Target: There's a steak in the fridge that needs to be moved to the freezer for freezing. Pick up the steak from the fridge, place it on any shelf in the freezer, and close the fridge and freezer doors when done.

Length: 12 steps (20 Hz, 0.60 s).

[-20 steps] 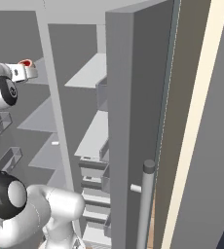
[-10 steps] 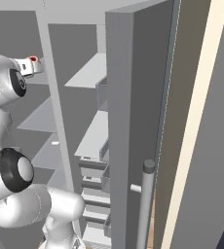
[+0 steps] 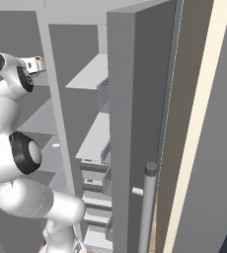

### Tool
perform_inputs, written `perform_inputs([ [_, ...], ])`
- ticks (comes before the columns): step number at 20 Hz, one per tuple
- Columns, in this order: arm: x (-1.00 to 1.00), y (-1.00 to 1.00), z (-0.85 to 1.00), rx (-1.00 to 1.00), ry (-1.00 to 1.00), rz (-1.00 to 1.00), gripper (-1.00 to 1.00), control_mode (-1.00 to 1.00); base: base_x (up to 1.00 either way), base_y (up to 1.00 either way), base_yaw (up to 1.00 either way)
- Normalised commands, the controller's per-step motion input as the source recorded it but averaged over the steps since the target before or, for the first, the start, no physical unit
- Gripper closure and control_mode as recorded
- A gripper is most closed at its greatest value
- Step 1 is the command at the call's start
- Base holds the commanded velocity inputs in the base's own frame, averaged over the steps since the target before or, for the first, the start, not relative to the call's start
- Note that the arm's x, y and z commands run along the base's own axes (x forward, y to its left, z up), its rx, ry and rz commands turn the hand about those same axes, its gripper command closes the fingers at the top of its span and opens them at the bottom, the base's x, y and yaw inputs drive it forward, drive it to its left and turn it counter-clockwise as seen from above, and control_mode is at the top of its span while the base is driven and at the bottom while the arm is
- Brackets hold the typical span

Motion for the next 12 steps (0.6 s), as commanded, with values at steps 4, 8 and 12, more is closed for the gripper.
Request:
perform_inputs([
  [4,0.18,0.19,-0.21,-0.06,0.03,0.00,1.00,-1.00,0.00,0.00,0.00],
  [8,0.26,0.09,-0.10,-0.02,0.00,0.00,1.00,-1.00,0.00,0.00,0.00],
  [12,0.31,0.02,-0.16,0.00,0.10,0.00,1.00,-1.00,0.00,0.00,0.00],
])
